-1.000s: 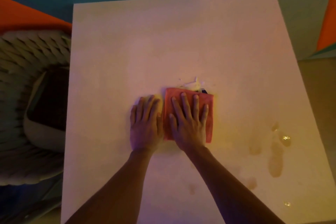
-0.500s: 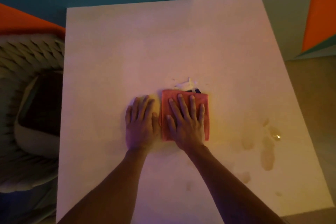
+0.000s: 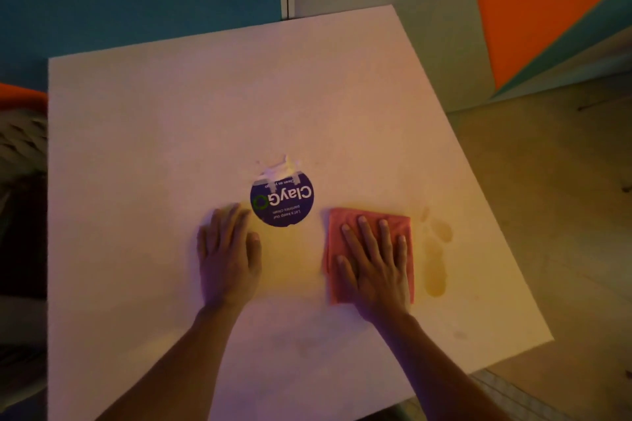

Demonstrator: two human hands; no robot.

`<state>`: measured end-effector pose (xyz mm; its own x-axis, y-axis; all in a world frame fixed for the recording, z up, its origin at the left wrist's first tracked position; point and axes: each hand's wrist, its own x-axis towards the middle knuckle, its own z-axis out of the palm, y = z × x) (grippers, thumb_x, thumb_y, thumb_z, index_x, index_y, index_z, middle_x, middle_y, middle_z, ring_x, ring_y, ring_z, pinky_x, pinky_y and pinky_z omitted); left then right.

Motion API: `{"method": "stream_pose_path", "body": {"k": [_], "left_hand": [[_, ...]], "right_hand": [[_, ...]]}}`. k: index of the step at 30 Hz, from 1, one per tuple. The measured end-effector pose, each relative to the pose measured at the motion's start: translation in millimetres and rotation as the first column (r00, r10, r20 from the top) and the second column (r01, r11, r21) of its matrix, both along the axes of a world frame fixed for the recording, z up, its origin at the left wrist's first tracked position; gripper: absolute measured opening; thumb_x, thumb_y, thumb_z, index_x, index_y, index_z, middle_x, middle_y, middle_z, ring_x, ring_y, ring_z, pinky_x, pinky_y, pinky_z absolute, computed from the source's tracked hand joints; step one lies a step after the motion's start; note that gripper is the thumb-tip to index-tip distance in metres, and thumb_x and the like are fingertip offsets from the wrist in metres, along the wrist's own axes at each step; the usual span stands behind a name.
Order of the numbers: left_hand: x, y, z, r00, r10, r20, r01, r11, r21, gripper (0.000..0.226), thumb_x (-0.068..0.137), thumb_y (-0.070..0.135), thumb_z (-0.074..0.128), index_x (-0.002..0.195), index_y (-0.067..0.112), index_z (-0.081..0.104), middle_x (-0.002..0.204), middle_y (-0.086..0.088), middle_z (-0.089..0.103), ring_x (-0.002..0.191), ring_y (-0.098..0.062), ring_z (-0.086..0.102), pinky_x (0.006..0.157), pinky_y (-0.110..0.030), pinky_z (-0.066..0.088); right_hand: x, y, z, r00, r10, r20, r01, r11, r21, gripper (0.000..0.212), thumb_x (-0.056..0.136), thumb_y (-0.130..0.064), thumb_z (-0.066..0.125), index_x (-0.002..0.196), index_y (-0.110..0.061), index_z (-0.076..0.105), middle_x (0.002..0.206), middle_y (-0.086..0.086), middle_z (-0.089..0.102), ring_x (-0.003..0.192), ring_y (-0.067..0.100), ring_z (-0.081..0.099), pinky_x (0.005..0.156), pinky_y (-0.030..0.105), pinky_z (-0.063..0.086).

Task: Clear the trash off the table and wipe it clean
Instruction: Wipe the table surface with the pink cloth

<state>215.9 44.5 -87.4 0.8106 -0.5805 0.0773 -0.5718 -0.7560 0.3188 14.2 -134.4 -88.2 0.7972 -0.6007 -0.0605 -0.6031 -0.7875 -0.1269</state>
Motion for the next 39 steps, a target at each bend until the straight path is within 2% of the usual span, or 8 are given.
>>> {"method": "stream_pose_path", "body": {"k": [6,9,16,24,30,39], "left_hand": [[-29.0,-65.1,1.5,0.997,-0.049,-0.053,0.050,0.999,0.010,0.051,0.096,0.033,0.044,0.145,0.022,0.049,0.158,0.001,0.038,0.149,-0.029,0.027,0.119,-0.053,0.020],[-62.0,-78.2,-3.1,1.000,-0.029,-0.007,0.030,0.999,0.024,0.050,0.096,0.030,0.047,0.145,0.020,0.050,0.158,0.000,0.039,0.149,-0.031,0.027,0.119,-0.055,0.021],[-97.3,-75.0,-9.2,0.998,0.030,0.057,-0.038,0.987,0.153,0.053,0.099,0.033,0.040,0.150,0.022,0.042,0.162,-0.001,0.031,0.149,-0.033,0.027,0.119,-0.054,0.019],[-96.9,-76.4,-8.7,0.997,0.062,0.049,-0.069,0.985,0.157,0.054,0.098,0.033,0.041,0.151,0.023,0.040,0.162,0.001,0.031,0.150,-0.031,0.025,0.120,-0.052,0.018],[-98.4,-76.1,-5.7,0.997,0.064,0.034,-0.068,0.984,0.166,0.055,0.098,0.033,0.038,0.152,0.024,0.037,0.163,0.002,0.027,0.151,-0.030,0.021,0.121,-0.051,0.016],[-98.3,-74.8,-7.5,0.998,0.058,0.010,-0.059,0.986,0.154,0.054,0.100,0.035,0.035,0.153,0.026,0.034,0.164,0.005,0.023,0.152,-0.028,0.016,0.122,-0.051,0.013]], "right_hand": [[-4.9,-42.4,-5.4,0.996,-0.086,-0.008,0.086,0.996,-0.036,0.058,0.100,-0.055,0.033,0.155,-0.036,0.026,0.164,-0.002,0.021,0.152,0.031,0.012,0.119,0.059,0.014],[-0.7,-63.3,-5.1,0.992,-0.129,0.011,0.129,0.991,-0.034,0.058,0.099,-0.057,0.033,0.154,-0.038,0.027,0.163,-0.003,0.023,0.151,0.032,0.016,0.119,0.058,0.013],[-2.2,-114.1,-7.0,0.994,-0.103,0.042,0.105,0.993,-0.048,0.056,0.100,-0.057,0.031,0.153,-0.037,0.030,0.163,-0.002,0.025,0.151,0.032,0.017,0.119,0.058,0.012],[-11.6,-158.8,-8.5,0.998,-0.048,0.042,0.050,0.997,-0.055,0.056,0.102,-0.057,0.028,0.154,-0.036,0.029,0.163,-0.003,0.023,0.152,0.031,0.014,0.119,0.057,0.013],[-54.7,-155.5,-9.1,0.996,-0.074,0.039,0.076,0.996,-0.049,0.056,0.102,-0.053,0.031,0.154,-0.033,0.029,0.163,0.000,0.022,0.151,0.032,0.015,0.119,0.057,0.013],[-127.5,-89.4,-7.4,0.990,-0.142,-0.027,0.141,0.990,-0.025,0.061,0.102,-0.049,0.033,0.157,-0.027,0.018,0.166,0.002,0.010,0.153,0.033,0.003,0.119,0.061,0.008]]}}
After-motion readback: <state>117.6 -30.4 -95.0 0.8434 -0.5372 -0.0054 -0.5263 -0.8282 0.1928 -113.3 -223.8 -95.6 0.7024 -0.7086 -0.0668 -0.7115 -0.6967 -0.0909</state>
